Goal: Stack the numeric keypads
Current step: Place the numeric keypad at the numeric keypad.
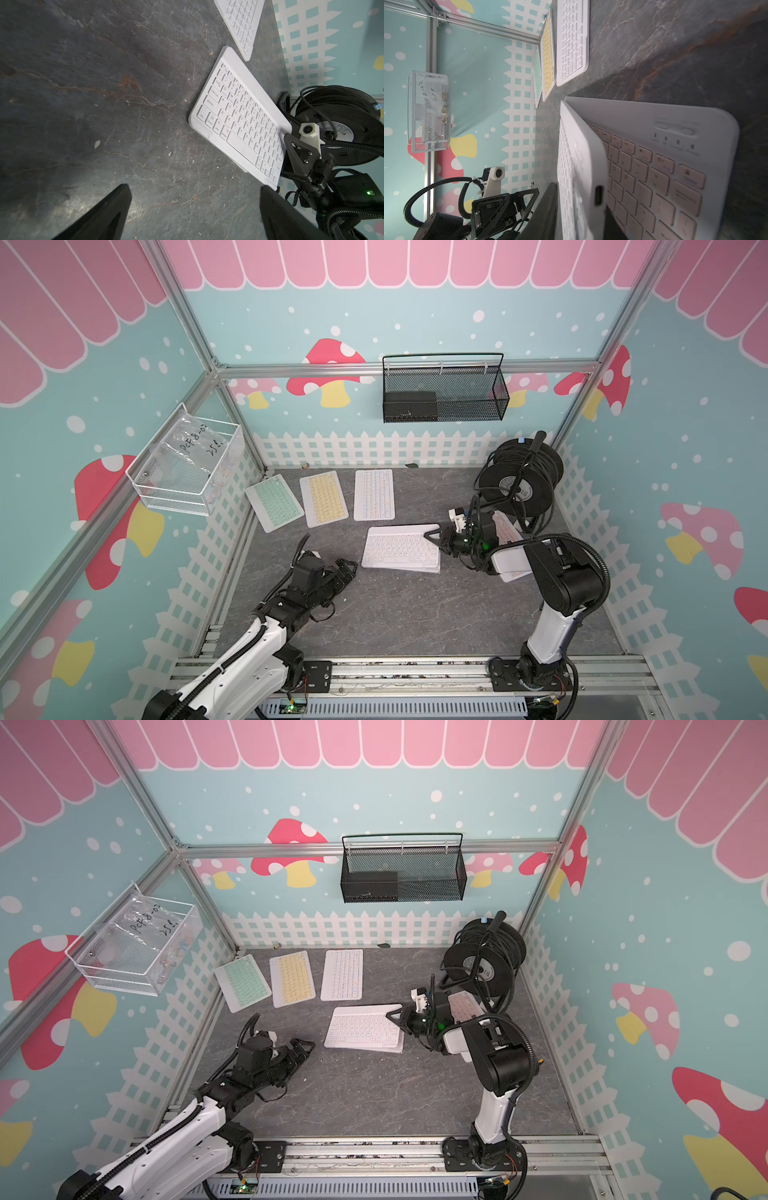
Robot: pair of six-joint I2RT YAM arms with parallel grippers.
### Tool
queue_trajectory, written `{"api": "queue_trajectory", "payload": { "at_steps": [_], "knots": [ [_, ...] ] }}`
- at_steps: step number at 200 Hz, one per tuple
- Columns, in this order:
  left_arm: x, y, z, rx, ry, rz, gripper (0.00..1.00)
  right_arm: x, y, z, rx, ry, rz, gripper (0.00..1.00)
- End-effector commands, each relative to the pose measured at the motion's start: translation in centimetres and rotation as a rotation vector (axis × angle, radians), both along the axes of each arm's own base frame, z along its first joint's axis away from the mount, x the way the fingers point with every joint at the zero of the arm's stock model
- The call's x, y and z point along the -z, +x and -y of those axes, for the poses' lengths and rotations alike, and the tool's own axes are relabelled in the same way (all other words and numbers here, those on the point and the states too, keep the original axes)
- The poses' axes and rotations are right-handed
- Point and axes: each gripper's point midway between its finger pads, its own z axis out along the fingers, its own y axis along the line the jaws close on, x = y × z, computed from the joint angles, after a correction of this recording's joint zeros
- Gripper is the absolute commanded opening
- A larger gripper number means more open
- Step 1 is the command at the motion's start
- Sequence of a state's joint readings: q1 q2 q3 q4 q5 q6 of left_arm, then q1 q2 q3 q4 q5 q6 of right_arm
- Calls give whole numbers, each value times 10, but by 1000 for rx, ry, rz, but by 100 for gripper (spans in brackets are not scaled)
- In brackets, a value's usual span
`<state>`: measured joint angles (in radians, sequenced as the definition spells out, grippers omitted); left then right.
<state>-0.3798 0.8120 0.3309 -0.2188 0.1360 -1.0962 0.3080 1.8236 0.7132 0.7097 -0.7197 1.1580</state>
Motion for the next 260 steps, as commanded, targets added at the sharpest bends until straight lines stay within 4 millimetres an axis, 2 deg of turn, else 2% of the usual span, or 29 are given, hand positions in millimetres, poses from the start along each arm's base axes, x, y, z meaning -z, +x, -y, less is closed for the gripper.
{"api": "queue_trajectory", "payload": {
  "at_steps": [1, 52, 139, 172, 198, 229, 237, 260],
  "knots": [
    [1, 0, -2, -13, -11, 2, 99, -8, 11, 4, 21, -38, 49, 30],
    [1, 2, 0, -7, -10, 2, 99, -1, 19, 16, 76, -153, 43, 36],
    [2, 5, 2, 5, -3, -5, 99, 16, 18, 42, 174, -306, -6, 34],
    [-10, 16, -2, 29, 98, 13, 99, 14, 16, 57, 220, -390, -7, 34],
    [-19, 37, 1, 87, 198, 24, 99, 11, 14, 63, 217, -461, 2, 48],
    [-13, 66, 10, 156, 293, -6, 99, 12, 9, 63, 196, -552, 3, 68],
    [-11, 72, 12, 168, 314, -11, 99, 13, 8, 62, 188, -570, 5, 77],
    [-5, 89, 17, 194, 363, -18, 99, 13, 4, 59, 179, -585, 6, 82]
  ]
}}
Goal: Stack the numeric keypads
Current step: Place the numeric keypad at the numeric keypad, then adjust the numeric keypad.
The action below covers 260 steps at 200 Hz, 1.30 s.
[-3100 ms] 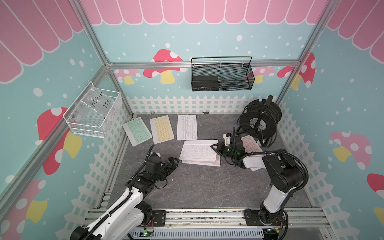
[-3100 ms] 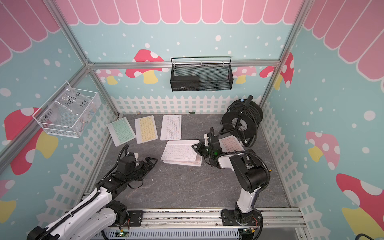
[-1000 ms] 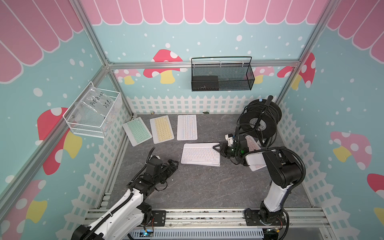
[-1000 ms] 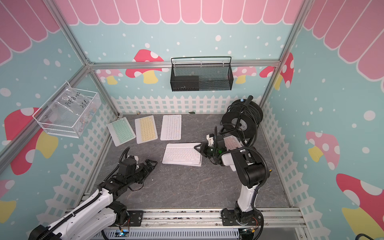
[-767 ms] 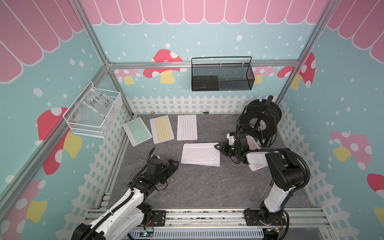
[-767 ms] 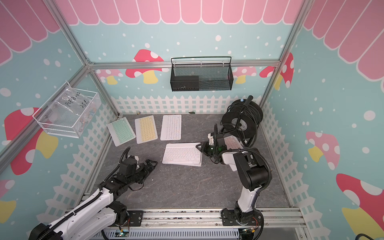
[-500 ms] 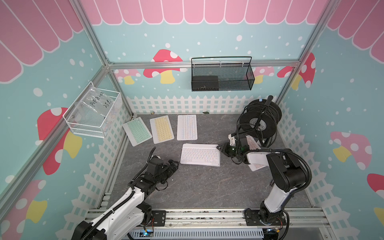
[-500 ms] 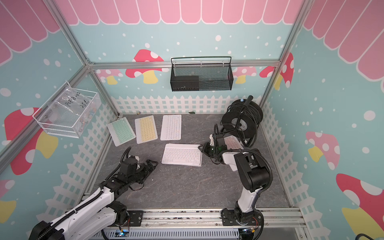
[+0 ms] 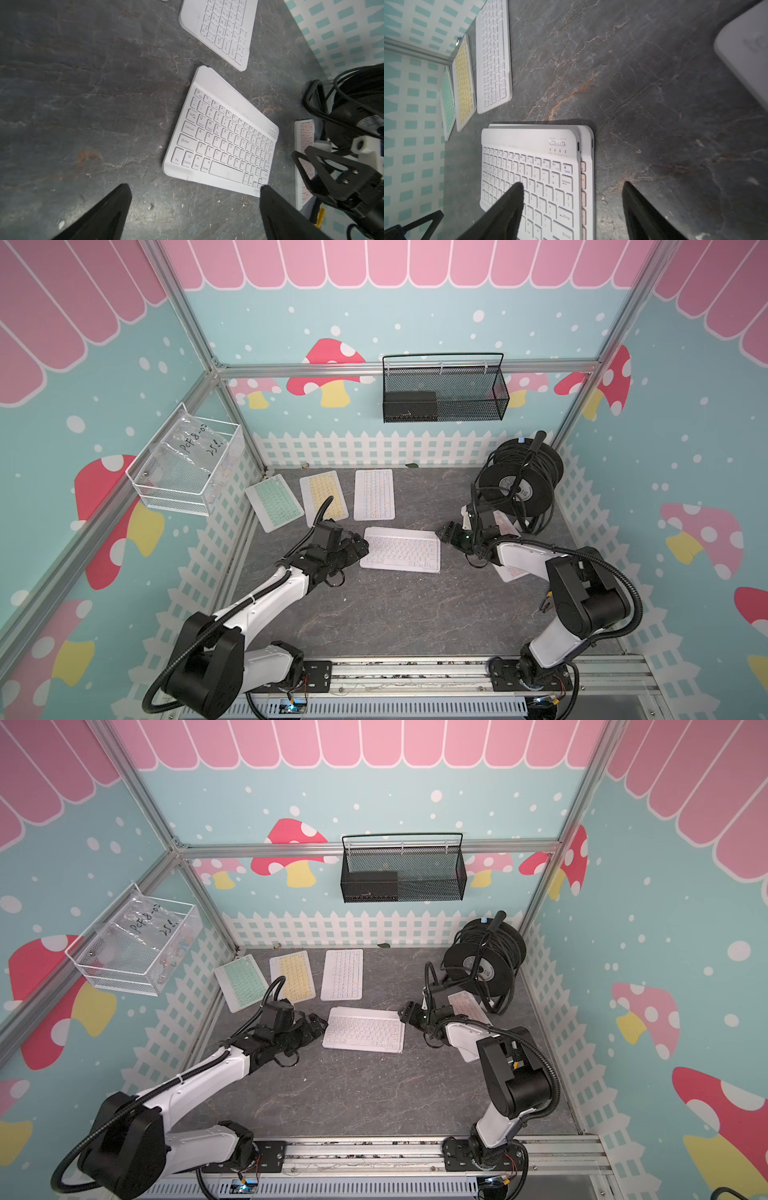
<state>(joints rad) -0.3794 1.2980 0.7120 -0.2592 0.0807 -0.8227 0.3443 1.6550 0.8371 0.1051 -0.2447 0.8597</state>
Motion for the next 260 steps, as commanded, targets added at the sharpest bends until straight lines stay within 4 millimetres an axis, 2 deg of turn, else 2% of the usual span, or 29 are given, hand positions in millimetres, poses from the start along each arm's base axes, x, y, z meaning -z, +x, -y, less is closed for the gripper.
{"api": "queue_trajectory", "payload": {
  "at_steps": [1, 34, 82, 85, 90, 135, 186, 260],
  "knots": [
    [7, 13, -3, 45, 105, 5, 99, -2, -6, 3, -7, -64, -5, 82],
    [20, 30, 4, 71, 137, -22, 99, 5, -13, -9, -27, -54, -36, 83],
    [43, 46, 16, 56, 152, -75, 99, 20, -22, -20, -39, -62, -92, 83],
    [44, 43, 26, 78, 153, -74, 99, 22, -23, -22, -41, -63, -98, 83],
    [43, 45, 30, 83, 152, -71, 99, 23, -23, -22, -41, -61, -103, 83],
    [52, 55, 50, 93, 151, -88, 99, 33, -27, -27, -37, -74, -128, 83],
    [53, 58, 57, 93, 144, -84, 99, 36, -27, -36, -58, -68, -135, 83],
    [41, 65, 72, 119, 115, -50, 99, 36, -27, -40, -65, -65, -135, 82]
  ]
}}
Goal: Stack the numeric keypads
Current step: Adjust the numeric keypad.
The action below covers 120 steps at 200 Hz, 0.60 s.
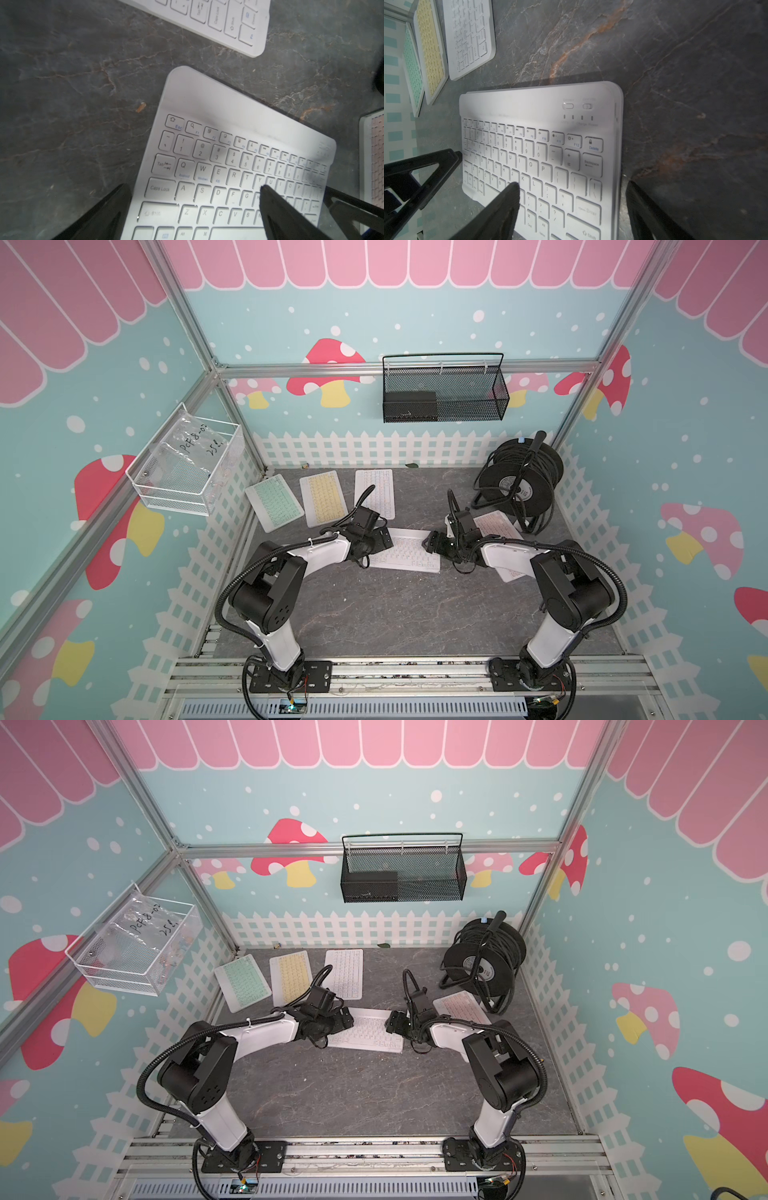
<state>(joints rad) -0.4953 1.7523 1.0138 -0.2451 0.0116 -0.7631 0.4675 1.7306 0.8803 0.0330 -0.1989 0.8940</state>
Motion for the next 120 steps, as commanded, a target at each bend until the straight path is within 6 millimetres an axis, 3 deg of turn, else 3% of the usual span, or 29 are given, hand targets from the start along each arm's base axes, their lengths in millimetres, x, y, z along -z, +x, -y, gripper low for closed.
{"api": "queue_trajectory", "payload": {
  "at_steps": [1, 43, 63, 102, 120],
  "knots": [
    [-9, 11, 10, -1, -27, 32, 99, 9, -4, -2, 3, -12, -37, 82],
    [-13, 11, 4, -18, 0, 39, 99, 6, 1, 0, 7, -30, -22, 82],
    [-21, 10, -4, -31, 29, 55, 99, 0, 6, 14, 34, -127, -4, 82],
    [-60, 0, -21, -48, 53, 140, 99, -37, 18, 80, 163, -395, 77, 85],
    [-75, -9, -25, -49, 35, 168, 99, -43, 24, 116, 220, -466, 81, 86]
  ]
}}
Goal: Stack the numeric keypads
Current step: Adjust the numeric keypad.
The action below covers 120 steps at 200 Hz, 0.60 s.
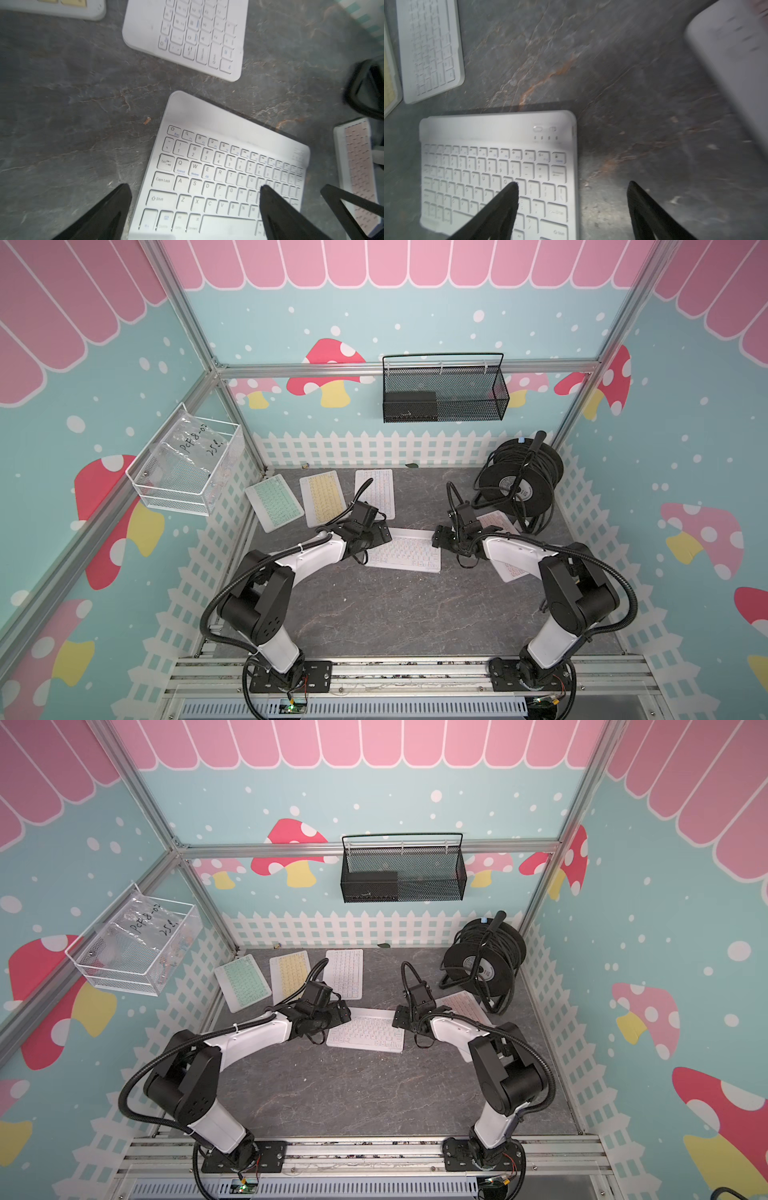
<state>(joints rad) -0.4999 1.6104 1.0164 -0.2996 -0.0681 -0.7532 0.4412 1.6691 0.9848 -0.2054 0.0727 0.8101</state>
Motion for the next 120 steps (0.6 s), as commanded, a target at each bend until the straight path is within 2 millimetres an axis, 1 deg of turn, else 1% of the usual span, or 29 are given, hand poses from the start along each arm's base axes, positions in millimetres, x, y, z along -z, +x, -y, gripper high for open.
{"api": "queue_trajectory", "payload": {
  "at_steps": [1, 24, 42, 61, 85, 104, 120],
  "knots": [
    [-25, -11, -13, -14, 15, 58, 99, -18, 5, 63, 105, -198, 25, 86],
    [-34, -26, -20, -21, -5, 77, 99, -19, 12, 103, 175, -278, 23, 86],
    [-37, -38, -28, -31, -17, 83, 99, -19, 14, 130, 223, -310, 21, 91],
    [-38, -51, -35, -42, -28, 88, 99, -26, 19, 154, 230, -300, 56, 97],
    [-37, -64, -45, -61, -34, 95, 99, -27, 27, 186, 209, -246, 85, 98],
    [-36, -72, -51, -76, -39, 103, 99, -24, 33, 200, 135, -203, 104, 98],
    [-37, -76, -54, -88, -44, 110, 99, -20, 32, 212, 103, -236, 110, 98]
  ]
}}
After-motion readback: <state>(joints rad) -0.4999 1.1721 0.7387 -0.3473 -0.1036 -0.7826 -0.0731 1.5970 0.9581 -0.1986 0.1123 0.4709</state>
